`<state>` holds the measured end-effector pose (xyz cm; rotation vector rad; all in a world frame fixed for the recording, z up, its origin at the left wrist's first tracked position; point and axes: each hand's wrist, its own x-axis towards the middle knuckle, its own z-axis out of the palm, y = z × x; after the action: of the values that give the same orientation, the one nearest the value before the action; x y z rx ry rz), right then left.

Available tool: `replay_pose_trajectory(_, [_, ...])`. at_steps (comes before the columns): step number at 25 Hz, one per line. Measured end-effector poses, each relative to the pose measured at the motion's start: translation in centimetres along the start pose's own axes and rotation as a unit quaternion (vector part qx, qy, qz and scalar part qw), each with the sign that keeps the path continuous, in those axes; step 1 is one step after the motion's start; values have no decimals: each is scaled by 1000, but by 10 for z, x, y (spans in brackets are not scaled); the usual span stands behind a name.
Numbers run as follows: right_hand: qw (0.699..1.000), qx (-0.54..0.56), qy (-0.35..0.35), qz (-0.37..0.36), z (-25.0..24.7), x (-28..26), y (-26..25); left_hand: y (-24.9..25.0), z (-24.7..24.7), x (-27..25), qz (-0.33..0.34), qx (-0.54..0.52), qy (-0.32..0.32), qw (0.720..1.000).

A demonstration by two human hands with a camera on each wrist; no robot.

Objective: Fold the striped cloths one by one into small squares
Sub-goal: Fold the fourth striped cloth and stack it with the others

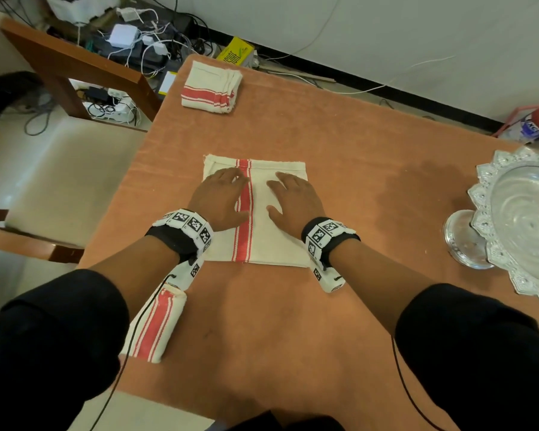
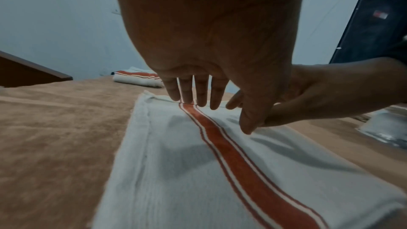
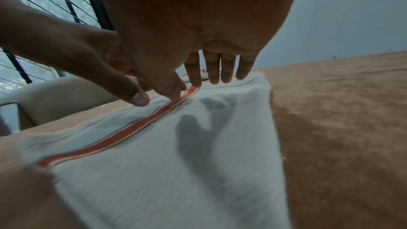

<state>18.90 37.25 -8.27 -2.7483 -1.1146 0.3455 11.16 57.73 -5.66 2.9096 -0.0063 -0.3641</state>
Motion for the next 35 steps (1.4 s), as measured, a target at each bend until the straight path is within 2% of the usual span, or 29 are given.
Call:
replay_pose_trajectory(2, [1000, 20, -4, -21, 8, -12, -18, 13, 10, -16, 41, -6, -10, 999])
replay_pose_trajectory(4, [999, 32, -21, -23, 18, -26, -31, 18, 23, -34, 49, -7, -21, 999])
replay_pose_trajectory(7, [999, 29, -32, -10, 34, -50, -36, 14, 35, -55, 16, 1, -9, 1000])
replay_pose_trajectory(10, [998, 62, -10, 1, 40, -71, -24, 2, 38, -67, -10, -11, -3, 1000])
replay_pose_trajectory(15, [997, 79, 14, 25, 36, -95, 9, -20, 38, -82, -5, -20, -23, 1000])
replay_pose_trajectory(18, [997, 68, -8, 38, 32, -94, 6, -23, 37, -83, -10, -12, -35, 999])
replay_pose_trajectory(20, [996, 58, -25, 57, 28, -89, -3, -19, 38, -81, -10, -20, -25, 999])
replay_pose_trajectory(22, [997, 48, -13, 66, 24, -85, -17, -4, 36, -82, -2, -28, 6, 1000])
replay_pose_trajectory(25, [996, 76, 23, 33, 24, -83, -49, 29, 39, -92, 16, -38, 64, 997])
replay_pose_trajectory(28, [997, 77, 6, 1, 34, -87, -78, 47, 52, -104, 0, -63, 45, 997])
replay_pose_trajectory(31, [998, 66, 11, 2, 48, -100, -70, 36, 64, -112, -39, -75, 42, 996])
replay_pose_trajectory(35, [993, 80, 83, 15, 57, -128, -35, 7, 73, -132, -71, -65, 84, 992])
